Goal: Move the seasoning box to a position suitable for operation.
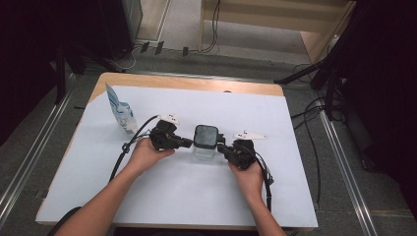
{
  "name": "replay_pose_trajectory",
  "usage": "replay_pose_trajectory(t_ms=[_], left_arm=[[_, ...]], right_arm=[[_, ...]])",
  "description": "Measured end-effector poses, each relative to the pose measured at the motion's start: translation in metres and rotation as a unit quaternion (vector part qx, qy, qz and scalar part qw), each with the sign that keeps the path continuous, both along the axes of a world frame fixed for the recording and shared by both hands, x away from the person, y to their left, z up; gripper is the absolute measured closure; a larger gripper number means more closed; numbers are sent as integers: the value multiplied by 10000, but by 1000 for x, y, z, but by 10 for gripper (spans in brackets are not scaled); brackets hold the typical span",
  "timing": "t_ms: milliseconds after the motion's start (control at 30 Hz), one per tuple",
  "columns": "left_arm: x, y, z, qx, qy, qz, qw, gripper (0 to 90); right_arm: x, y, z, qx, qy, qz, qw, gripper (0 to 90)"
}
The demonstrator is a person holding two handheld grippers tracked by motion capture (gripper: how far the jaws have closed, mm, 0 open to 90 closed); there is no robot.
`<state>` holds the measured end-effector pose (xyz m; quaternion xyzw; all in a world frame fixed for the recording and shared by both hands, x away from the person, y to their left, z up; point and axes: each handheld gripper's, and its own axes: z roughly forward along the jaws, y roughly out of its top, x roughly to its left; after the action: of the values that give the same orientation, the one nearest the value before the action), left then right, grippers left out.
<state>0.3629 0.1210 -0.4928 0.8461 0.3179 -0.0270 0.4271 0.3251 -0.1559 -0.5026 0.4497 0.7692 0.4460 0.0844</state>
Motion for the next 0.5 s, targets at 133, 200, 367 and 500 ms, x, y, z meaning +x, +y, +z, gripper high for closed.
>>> replay_pose_trajectory(t_ms=[133, 200, 367, 500], left_arm=[[-2, -2, 0, -7, 15, 6, 10000, 900], [-4, -4, 0, 25, -1, -13, 10000, 900], [-7, -6, 1, 23, 13, -2, 10000, 900], [-9, -7, 1, 52, -9, 4, 10000, 900]], right_arm=[[3, -1, 0, 26, -12, -52, 10000, 900], [5, -2, -1, 17, -44, -63, 10000, 900], [8, -2, -2, 68, 15, -122, 9999, 900], [9, -2, -2, 47, 16, -136, 9999, 900]])
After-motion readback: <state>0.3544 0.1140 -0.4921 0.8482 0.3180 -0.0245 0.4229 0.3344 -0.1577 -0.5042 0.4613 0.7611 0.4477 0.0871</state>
